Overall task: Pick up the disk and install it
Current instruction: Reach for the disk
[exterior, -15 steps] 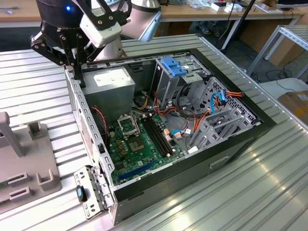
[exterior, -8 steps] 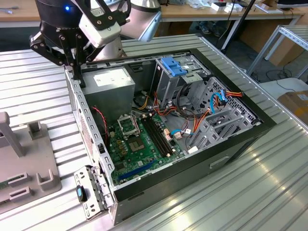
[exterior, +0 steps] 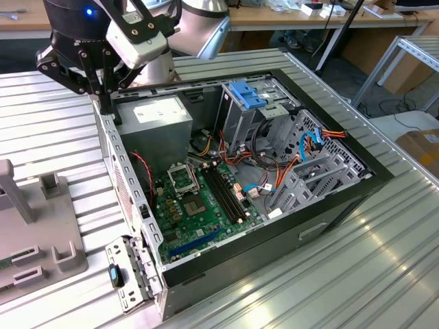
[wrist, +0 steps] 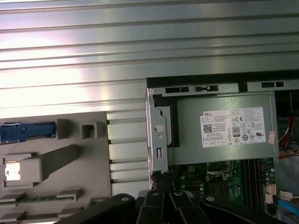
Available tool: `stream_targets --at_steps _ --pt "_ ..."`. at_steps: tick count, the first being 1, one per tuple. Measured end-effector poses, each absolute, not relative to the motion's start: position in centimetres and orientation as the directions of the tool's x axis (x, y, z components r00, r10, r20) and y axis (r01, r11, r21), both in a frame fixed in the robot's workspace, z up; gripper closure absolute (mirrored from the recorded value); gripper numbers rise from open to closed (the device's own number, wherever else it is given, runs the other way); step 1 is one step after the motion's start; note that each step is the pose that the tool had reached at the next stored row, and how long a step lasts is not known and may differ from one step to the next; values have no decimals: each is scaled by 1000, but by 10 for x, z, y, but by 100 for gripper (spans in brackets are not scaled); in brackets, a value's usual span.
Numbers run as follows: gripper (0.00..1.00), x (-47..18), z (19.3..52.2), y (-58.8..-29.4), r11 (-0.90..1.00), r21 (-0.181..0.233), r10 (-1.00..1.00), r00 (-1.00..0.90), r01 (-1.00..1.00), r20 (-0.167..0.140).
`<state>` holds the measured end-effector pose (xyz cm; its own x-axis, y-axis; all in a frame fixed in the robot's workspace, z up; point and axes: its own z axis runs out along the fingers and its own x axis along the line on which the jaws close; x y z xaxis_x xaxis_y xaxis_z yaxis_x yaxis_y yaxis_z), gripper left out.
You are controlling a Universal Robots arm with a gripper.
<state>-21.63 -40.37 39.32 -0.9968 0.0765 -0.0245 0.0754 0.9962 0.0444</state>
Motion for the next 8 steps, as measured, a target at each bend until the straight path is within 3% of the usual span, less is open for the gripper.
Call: stream_targets --at_steps 8 --pt "89 -218 393 -404 996 44 76 -997 75 -24"
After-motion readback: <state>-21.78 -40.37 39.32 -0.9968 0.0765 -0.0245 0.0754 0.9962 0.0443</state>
